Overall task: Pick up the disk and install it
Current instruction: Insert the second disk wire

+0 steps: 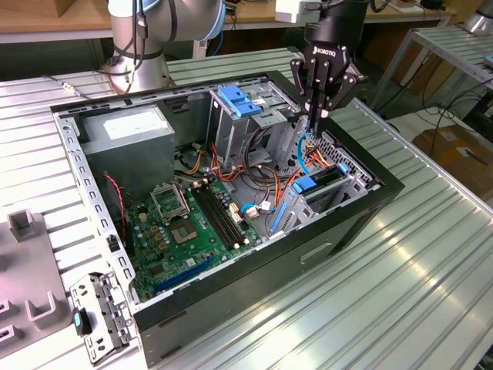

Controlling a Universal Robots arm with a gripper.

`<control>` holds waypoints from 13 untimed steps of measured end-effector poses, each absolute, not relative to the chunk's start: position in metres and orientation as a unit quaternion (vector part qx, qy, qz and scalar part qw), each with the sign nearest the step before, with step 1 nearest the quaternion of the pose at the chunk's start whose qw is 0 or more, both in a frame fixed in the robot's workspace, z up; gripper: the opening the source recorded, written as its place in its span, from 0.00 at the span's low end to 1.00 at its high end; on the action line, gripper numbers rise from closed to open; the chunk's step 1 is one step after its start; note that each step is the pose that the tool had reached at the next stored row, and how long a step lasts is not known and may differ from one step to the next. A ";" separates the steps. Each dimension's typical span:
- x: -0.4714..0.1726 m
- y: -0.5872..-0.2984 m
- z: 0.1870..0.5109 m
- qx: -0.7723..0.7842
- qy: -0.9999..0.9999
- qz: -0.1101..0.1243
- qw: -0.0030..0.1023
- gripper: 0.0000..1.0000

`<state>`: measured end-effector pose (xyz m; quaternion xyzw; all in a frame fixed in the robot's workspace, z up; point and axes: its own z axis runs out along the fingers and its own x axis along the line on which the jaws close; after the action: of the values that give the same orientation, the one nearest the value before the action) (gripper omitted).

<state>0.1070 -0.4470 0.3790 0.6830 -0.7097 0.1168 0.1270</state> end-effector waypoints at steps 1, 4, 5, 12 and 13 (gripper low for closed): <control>0.107 -0.446 0.379 0.683 -0.710 0.117 0.127 0.24; 0.107 -0.442 0.379 0.683 -0.710 0.117 0.127 0.24; 0.107 -0.440 0.379 0.683 -0.710 0.117 0.127 0.24; 0.109 -0.436 0.377 0.682 -0.709 0.122 0.132 0.24; 0.109 -0.436 0.376 0.682 -0.709 0.122 0.132 0.24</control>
<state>0.1090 -0.4356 0.3764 0.6820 -0.7090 0.1219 0.1320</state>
